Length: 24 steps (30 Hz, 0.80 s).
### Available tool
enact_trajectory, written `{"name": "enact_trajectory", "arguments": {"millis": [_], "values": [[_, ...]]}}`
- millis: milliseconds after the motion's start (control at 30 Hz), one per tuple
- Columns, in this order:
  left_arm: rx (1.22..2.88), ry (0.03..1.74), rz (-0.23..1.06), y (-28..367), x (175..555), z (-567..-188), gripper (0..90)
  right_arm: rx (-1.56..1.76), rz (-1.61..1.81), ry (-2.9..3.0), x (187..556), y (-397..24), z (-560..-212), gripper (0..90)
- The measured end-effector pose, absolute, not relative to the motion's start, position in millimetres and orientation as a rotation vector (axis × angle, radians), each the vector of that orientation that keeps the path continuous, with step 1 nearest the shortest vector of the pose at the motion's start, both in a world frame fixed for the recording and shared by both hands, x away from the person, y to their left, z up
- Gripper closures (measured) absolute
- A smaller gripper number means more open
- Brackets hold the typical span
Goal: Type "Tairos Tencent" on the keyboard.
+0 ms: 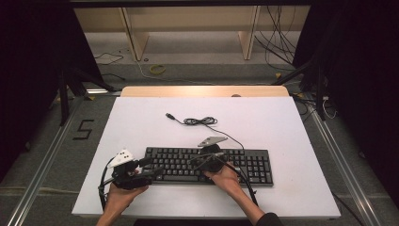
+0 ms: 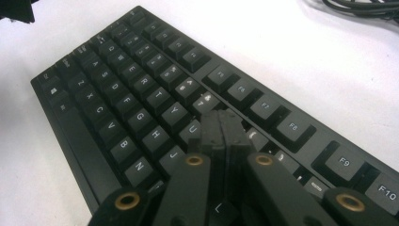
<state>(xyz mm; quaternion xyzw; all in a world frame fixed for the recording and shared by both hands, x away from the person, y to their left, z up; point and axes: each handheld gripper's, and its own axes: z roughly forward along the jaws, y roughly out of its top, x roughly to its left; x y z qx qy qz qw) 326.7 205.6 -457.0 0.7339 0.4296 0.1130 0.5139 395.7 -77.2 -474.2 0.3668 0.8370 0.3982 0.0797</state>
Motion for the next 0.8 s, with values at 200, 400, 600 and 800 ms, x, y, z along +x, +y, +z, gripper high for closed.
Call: {"name": "enact_trajectory", "arguments": {"millis": [200, 400, 600, 800], "values": [[1.774, 1.039, 0.273, 205.1, 325.9, -458.0, 30.7, 1.098, 1.179, 2.514, 396.1, -77.4, -475.6, 90.0], [1.772, 1.048, 0.272, 205.3, 326.5, -458.7, 30.7, 1.094, 1.157, 2.526, 395.7, -76.0, -478.8, 90.0], [1.775, 1.048, 0.275, 205.7, 327.0, -459.0, 30.7, 1.091, 1.152, 2.515, 394.1, -74.5, -479.3, 90.0], [1.774, 1.052, 0.277, 206.7, 328.3, -459.3, 30.8, 1.116, 1.175, 2.51, 393.7, -76.6, -477.5, 90.0]]}}
